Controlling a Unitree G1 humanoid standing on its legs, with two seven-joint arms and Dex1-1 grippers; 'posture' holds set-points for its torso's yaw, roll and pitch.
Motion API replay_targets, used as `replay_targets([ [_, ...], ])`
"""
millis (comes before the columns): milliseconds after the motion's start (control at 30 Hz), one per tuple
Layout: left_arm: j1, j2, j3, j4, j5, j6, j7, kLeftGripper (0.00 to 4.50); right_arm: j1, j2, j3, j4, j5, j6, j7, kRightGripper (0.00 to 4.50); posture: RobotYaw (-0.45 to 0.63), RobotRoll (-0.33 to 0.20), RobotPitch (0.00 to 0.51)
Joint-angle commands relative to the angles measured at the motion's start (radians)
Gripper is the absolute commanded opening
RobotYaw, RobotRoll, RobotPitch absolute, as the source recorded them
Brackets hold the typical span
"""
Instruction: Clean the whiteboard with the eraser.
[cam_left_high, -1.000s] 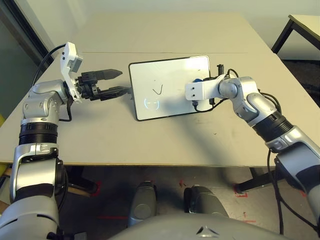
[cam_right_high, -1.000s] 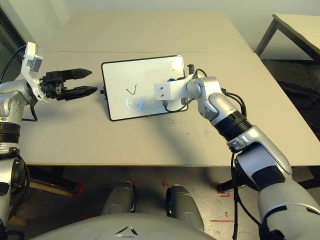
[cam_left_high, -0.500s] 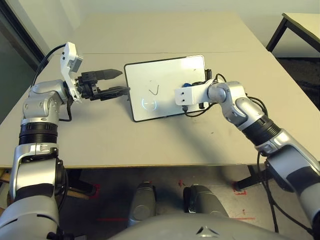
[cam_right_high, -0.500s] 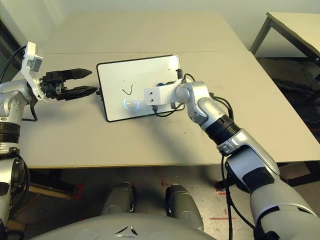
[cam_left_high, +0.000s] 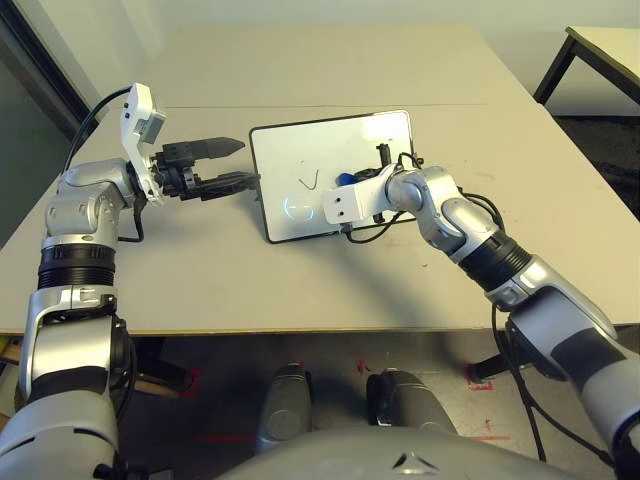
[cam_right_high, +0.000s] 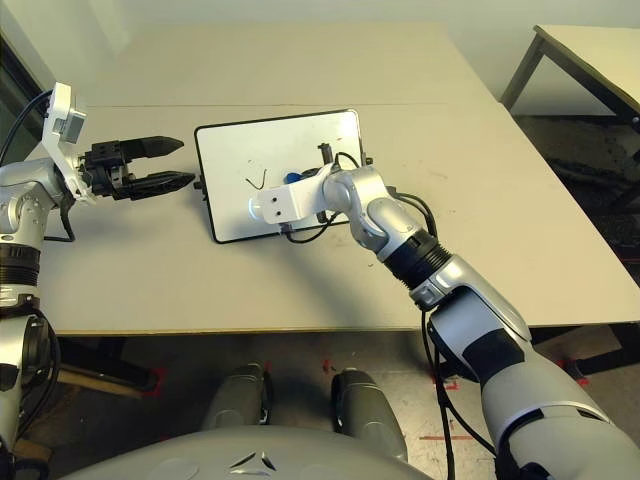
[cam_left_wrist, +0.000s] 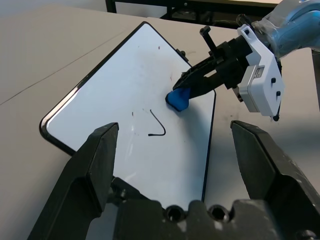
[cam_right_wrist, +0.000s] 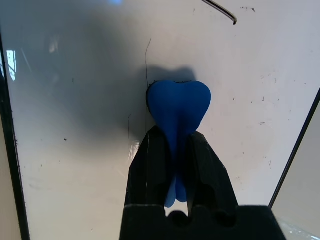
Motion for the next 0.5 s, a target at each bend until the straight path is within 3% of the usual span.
replay_targets([
  [33, -0.021, -0.003, -0.008, 0.016, 0.017, -0.008, 0.000, 4.50, 0.016, -0.054, -0.005, 0.050, -0.010, -0.004, 0.021, 0.32, 0.28, 0.000, 0.045],
  [500, -0.042, -0.022, -0.014, 0.045, 0.030, -0.025, -0.005, 4.50, -0.009, -0.141, -0.069, 0.030, 0.017, -0.010, 0.048, 0.32, 0.26, 0.000, 0.046],
])
